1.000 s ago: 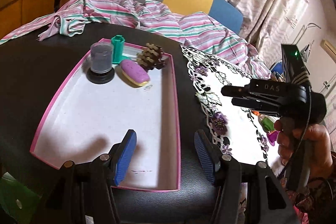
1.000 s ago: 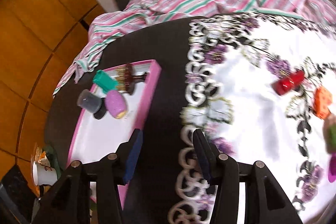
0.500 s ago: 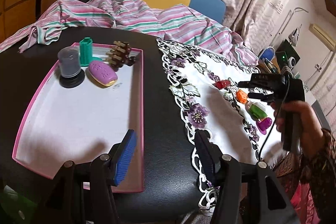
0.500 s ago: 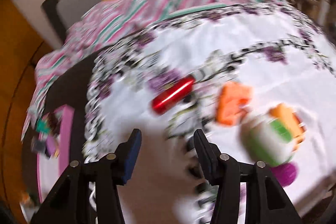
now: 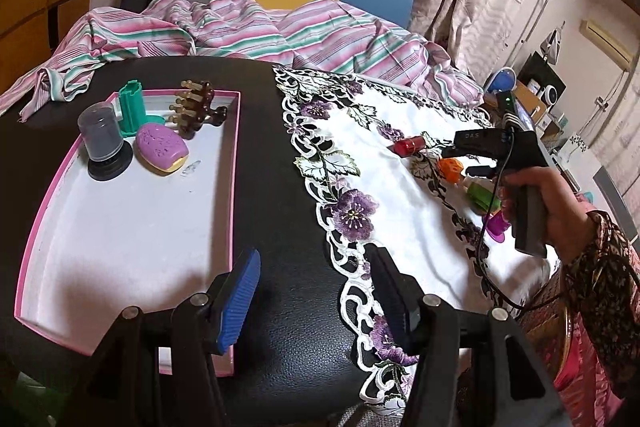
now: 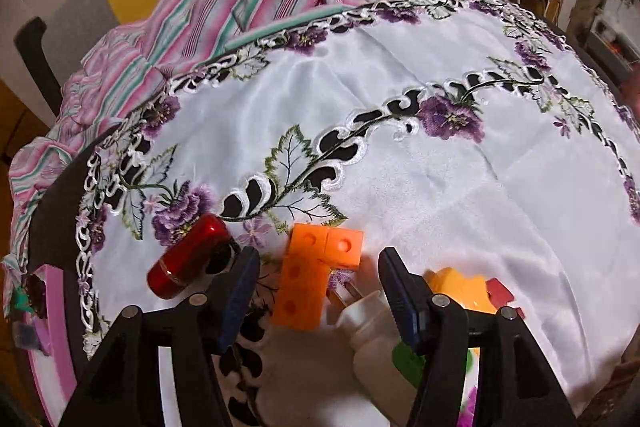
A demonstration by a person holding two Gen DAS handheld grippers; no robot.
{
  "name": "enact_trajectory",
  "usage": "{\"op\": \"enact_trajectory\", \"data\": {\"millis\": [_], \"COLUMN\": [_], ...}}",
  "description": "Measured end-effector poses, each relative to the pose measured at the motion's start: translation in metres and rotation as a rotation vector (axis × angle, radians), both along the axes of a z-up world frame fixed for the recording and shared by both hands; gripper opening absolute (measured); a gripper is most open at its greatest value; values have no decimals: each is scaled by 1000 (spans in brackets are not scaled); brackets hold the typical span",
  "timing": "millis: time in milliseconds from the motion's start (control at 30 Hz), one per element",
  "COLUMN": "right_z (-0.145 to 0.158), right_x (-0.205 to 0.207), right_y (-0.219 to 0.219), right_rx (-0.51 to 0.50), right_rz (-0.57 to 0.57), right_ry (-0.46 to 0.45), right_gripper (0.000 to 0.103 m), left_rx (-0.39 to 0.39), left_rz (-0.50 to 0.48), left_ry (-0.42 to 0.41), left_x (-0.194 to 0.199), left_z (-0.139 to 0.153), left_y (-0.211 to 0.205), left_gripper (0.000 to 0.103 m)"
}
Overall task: Organize rigid objects
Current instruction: 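Grasp the red tube with the left gripper while the right grasps the orange block stack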
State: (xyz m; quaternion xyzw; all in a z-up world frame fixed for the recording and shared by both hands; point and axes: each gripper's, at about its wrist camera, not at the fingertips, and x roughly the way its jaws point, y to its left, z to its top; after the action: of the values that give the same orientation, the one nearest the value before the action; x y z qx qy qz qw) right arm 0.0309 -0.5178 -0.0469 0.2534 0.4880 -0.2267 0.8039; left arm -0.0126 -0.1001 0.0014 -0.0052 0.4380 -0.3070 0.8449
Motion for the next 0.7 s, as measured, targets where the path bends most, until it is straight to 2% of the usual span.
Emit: {"op": "enact_trajectory", "data": {"millis": [200, 400, 533, 700], "right_z": [-9, -12, -10, -8], "right_x": [10, 15, 16, 13], "right_y": [9, 12, 17, 15], "right_rx": [-27, -52, -52, 4], "right_rz": [60, 107, 131, 115], "right_ry": [19, 40, 28, -8], "right_gripper": [62, 46, 45, 45], "left_rx": [12, 20, 22, 33], "left_rz": [-20, -47, -69, -97], "left_ry": [7, 19, 23, 20], "left_x": [1, 3, 3, 10], "left_z": [-3, -7, -8, -7], "left_y": [-14, -31, -43, -63], "left_gripper": [58, 58, 58, 58]}}
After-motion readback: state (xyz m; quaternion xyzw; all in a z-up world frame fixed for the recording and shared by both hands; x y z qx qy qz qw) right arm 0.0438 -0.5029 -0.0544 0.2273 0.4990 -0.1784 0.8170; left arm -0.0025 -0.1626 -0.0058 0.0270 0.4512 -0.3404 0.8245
